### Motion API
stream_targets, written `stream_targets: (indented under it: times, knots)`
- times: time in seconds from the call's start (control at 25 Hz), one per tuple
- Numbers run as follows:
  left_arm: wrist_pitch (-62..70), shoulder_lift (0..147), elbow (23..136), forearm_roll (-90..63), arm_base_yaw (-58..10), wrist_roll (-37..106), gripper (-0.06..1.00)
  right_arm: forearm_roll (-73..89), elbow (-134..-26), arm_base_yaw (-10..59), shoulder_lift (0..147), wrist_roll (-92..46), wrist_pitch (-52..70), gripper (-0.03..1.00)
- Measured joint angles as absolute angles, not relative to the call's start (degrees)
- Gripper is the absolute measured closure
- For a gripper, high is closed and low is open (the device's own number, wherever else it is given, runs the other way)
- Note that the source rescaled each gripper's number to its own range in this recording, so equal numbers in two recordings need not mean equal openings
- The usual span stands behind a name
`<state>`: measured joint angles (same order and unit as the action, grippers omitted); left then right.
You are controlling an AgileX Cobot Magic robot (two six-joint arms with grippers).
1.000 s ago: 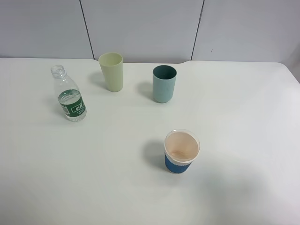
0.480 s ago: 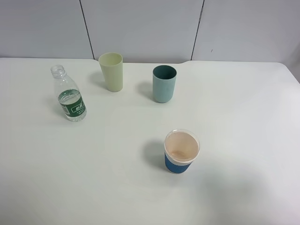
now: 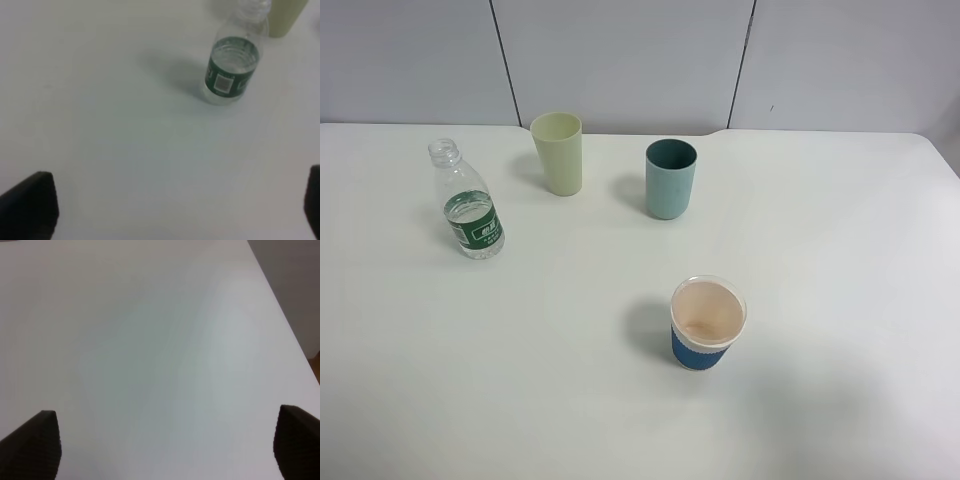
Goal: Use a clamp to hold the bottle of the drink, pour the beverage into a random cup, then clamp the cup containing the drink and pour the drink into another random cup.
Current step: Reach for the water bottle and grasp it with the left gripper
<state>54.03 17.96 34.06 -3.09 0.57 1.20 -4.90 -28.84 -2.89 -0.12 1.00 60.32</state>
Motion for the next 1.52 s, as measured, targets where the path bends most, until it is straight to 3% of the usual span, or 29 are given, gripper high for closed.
stream_targets:
  times: [0.48, 0.92, 1.24, 1.52]
  knots:
    - [49.52, 41.33, 34.42, -4.32, 0.26, 5.98, -0.06, -4.90, -28.84, -2.89, -0.12, 1.00, 60.32, 0.41]
    - [41.14, 59.99, 34.42, -2.73, -10.12, 6.49, -0.06, -4.90, -28.84, -2.89, -0.12, 1.00, 60.32, 0.41]
    - [20.81, 68.49, 27.11, -3.02, -16.40, 6.49, -0.06, -4.90, -28.84, -2.89, -0.12, 1.00, 60.32, 0.41]
    - [1.12, 71.07, 20.67, -3.33, -17.30, 6.49, -0.06, -4.90, -28.84, -2.89, -0.12, 1.00, 60.32, 0.41]
